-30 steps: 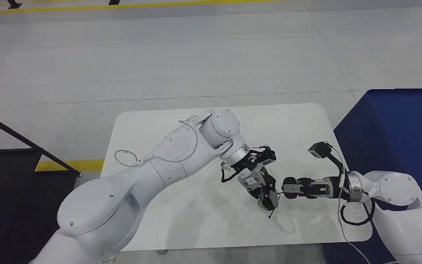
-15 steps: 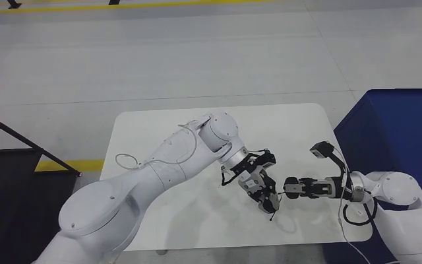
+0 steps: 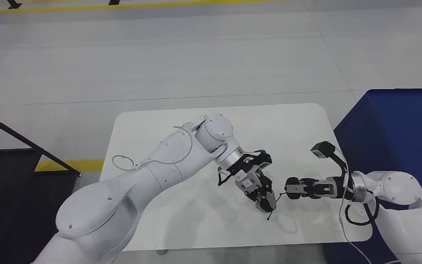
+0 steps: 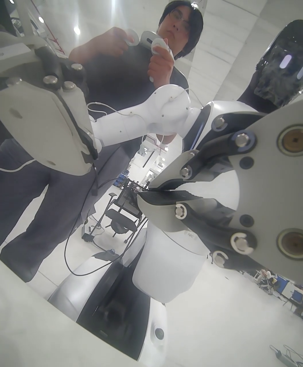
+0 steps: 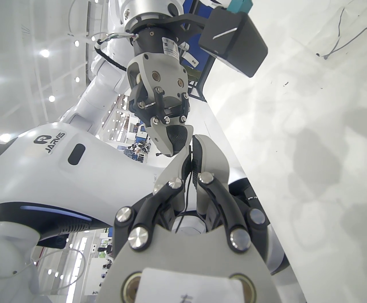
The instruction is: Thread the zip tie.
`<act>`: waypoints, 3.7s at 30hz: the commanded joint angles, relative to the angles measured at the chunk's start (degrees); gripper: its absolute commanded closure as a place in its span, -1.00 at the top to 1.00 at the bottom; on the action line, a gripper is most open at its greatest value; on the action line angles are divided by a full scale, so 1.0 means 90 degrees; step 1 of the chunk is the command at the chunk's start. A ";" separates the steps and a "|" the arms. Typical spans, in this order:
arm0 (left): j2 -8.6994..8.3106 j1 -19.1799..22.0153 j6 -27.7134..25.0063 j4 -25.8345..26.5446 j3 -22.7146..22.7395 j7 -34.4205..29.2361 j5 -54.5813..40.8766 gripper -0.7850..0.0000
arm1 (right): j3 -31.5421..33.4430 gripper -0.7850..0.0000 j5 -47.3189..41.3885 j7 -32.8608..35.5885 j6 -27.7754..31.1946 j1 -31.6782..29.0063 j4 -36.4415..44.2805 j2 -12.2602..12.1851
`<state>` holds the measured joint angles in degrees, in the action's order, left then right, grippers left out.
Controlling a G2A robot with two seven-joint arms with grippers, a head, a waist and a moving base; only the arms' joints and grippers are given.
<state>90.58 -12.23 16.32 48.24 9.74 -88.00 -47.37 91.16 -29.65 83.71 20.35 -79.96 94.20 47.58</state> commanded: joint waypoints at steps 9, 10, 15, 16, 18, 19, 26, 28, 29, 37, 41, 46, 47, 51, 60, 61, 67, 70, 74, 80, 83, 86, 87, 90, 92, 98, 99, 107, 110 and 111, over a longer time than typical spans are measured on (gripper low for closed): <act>-0.0037 -0.0067 0.0002 -0.0082 0.0000 0.0000 0.0014 -1.00 | -0.0037 -1.00 -0.0070 0.0048 -0.0049 0.0042 -0.0066 -0.0018; -0.0036 -0.0083 0.0002 -0.0088 0.0000 0.0000 0.0040 -1.00 | -0.0040 -1.00 -0.0075 0.0039 -0.0050 0.0047 -0.0074 -0.0019; -0.0008 -0.0171 0.0003 -0.0133 0.0000 0.0000 0.0170 -1.00 | -0.0063 -1.00 -0.0078 0.0029 -0.0042 0.0065 -0.0091 -0.0026; -0.0001 -0.0180 0.0003 -0.0142 0.0000 0.0000 0.0181 -1.00 | -0.0066 -1.00 -0.0080 0.0024 -0.0043 0.0069 -0.0096 -0.0027; 0.0015 -0.0210 0.0003 -0.0153 0.0000 0.0000 0.0240 -1.00 | -0.0077 -1.00 -0.0101 0.0020 -0.0032 0.0072 -0.0099 -0.0028; 0.0023 -0.0212 0.0003 -0.0164 0.0000 0.0000 0.0265 -1.00 | -0.0079 -1.00 -0.0090 0.0023 -0.0023 0.0076 -0.0101 -0.0030; 0.0073 -0.0099 0.0003 -0.0190 0.0000 0.0000 0.0318 -1.00 | -0.0130 -1.00 -0.0086 0.0013 -0.0025 0.0099 -0.0112 -0.0037; 0.0079 -0.0073 0.0003 -0.0181 0.0000 0.0000 0.0325 -1.00 | -0.0140 -1.00 -0.0087 0.0012 -0.0022 0.0108 -0.0118 -0.0040; 0.0079 -0.0067 0.0003 -0.0189 0.0000 0.0000 0.0336 -1.00 | -0.0145 -1.00 -0.0088 0.0007 -0.0022 0.0111 -0.0120 -0.0041; 0.0034 -0.0083 0.0003 -0.0191 0.0000 0.0000 0.0367 -1.00 | -0.0178 -1.00 -0.0100 -0.0032 -0.0042 0.0132 -0.0137 -0.0049; -0.0008 -0.0043 0.0003 -0.0090 0.0000 0.0000 0.0347 -1.00 | -0.0181 -1.00 -0.0074 -0.0051 -0.0041 0.0142 -0.0131 -0.0055; -0.0105 0.0089 0.0002 0.0170 0.0000 0.0000 0.0231 -1.00 | -0.0190 -1.00 -0.0031 -0.0070 -0.0078 0.0149 -0.0123 -0.0064; -0.0131 0.0101 0.0002 0.0234 0.0000 0.0000 0.0203 -1.00 | -0.0193 -1.00 -0.0017 -0.0077 -0.0088 0.0148 -0.0119 -0.0066; -0.0222 0.0080 0.0002 0.0514 0.0000 0.0000 0.0018 -1.00 | -0.0206 -1.00 0.0014 -0.0091 -0.0091 0.0141 -0.0082 -0.0072; -0.0365 0.0076 0.0002 0.0695 0.0000 0.0000 0.0058 -1.00 | -0.0213 -1.00 0.0023 -0.0112 -0.0062 0.0121 -0.0058 -0.0085; -0.0368 0.0078 0.0002 0.0692 0.0000 0.0000 0.0056 -1.00 | -0.0214 -1.00 0.0022 -0.0114 -0.0061 0.0120 -0.0057 -0.0086; -0.0345 0.0079 0.0002 0.0607 0.0000 0.0000 0.0084 -1.00 | -0.0226 -1.00 0.0033 -0.0115 -0.0035 0.0118 -0.0038 -0.0094; -0.0324 0.0066 0.0002 0.0565 0.0000 0.0000 0.0084 -1.00 | -0.0235 -1.00 0.0035 -0.0112 -0.0035 0.0124 -0.0031 -0.0098; -0.0284 0.0068 0.0002 0.0585 0.0000 0.0000 0.0103 -1.00 | -0.0249 -1.00 0.0042 -0.0122 -0.0056 0.0137 -0.0028 -0.0103; -0.0218 0.0067 0.0002 0.0545 0.0000 0.0000 0.0145 -1.00 | -0.0277 -1.00 0.0052 -0.0122 -0.0071 0.0164 -0.0033 -0.0110; -0.0197 0.0100 0.0002 0.0520 0.0000 0.0000 0.0131 -1.00 | -0.0283 -1.00 0.0056 -0.0133 -0.0063 0.0174 -0.0032 -0.0113; -0.0184 0.0108 0.0002 0.0480 0.0000 0.0000 0.0122 -1.00 | -0.0295 -1.00 0.0051 -0.0138 -0.0066 0.0175 -0.0033 -0.0116; -0.0180 0.0107 0.0002 0.0469 0.0000 0.0000 0.0127 -1.00 | -0.0298 -1.00 0.0047 -0.0131 -0.0060 0.0178 -0.0031 -0.0117; -0.0170 0.0089 0.0002 0.0418 0.0000 0.0000 0.0142 -1.00 | -0.0301 -1.00 0.0055 -0.0138 -0.0051 0.0184 -0.0039 -0.0121; -0.0165 0.0073 0.0002 0.0377 0.0000 0.0000 0.0155 -1.00 | -0.0307 -1.00 0.0038 -0.0141 -0.0055 0.0185 -0.0043 -0.0123; -0.0168 0.0070 0.0002 0.0344 0.0000 0.0000 0.0114 -1.00 | -0.0317 -1.00 0.0033 -0.0143 -0.0049 0.0193 -0.0053 -0.0129; -0.0171 0.0073 0.0002 0.0345 0.0000 0.0000 0.0108 -1.00 | -0.0320 -1.00 0.0034 -0.0140 -0.0047 0.0194 -0.0052 -0.0130; -0.0232 0.0115 0.0001 0.0505 0.0000 0.0000 -0.0022 -1.00 | -0.0363 -1.00 0.0004 -0.0131 -0.0083 0.0232 -0.0087 -0.0136; -0.0271 0.0111 0.0001 0.0543 0.0000 0.0000 -0.0054 -1.00 | -0.0380 -1.00 -0.0004 -0.0129 -0.0085 0.0250 -0.0100 -0.0137; -0.0283 0.0112 0.0001 0.0553 0.0000 0.0000 -0.0065 -1.00 | -0.0386 -1.00 0.0003 -0.0122 -0.0081 0.0256 -0.0100 -0.0138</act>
<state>88.15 -11.22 16.34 53.13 9.74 -88.00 -47.86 87.74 -29.69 82.56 19.57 -77.71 93.31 46.34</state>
